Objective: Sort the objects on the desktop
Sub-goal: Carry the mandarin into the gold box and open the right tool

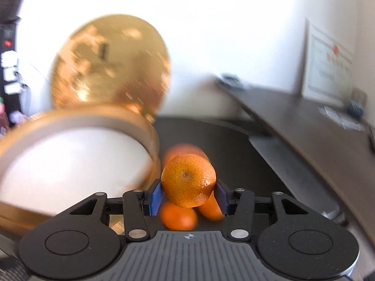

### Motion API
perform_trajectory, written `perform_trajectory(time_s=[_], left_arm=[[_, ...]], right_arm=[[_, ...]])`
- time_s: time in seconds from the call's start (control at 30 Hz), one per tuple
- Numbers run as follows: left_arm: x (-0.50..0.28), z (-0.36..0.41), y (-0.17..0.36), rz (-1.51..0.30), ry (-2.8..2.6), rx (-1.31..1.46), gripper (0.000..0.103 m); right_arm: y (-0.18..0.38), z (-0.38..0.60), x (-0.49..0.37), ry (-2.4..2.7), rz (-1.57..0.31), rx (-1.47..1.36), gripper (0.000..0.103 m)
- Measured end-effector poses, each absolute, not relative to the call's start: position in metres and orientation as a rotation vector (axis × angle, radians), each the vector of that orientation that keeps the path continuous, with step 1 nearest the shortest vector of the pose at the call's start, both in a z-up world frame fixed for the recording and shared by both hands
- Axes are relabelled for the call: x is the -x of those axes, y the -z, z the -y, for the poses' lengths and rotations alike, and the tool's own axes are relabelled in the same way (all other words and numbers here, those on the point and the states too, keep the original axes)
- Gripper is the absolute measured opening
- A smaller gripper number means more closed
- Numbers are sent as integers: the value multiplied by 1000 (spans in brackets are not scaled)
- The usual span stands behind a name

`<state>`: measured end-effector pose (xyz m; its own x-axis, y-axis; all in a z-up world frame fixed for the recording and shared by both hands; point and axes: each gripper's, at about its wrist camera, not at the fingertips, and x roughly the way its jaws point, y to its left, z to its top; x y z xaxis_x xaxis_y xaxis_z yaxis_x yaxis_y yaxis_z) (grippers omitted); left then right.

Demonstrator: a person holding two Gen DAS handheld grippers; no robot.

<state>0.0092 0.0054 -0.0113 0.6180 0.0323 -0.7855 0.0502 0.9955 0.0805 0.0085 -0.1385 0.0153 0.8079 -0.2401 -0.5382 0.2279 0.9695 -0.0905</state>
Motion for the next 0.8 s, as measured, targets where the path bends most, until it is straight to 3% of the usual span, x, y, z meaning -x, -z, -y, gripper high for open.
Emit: perform_trajectory(time_s=[0.13,0.8], left_arm=[[-8,-20,12,-906,-18,-80,101],[-12,-75,27,-957,-79,-12,101]], right_arm=[[-33,103,-34,126,-572,24,48],[19,-47,-212,-194,-1020,30,48]])
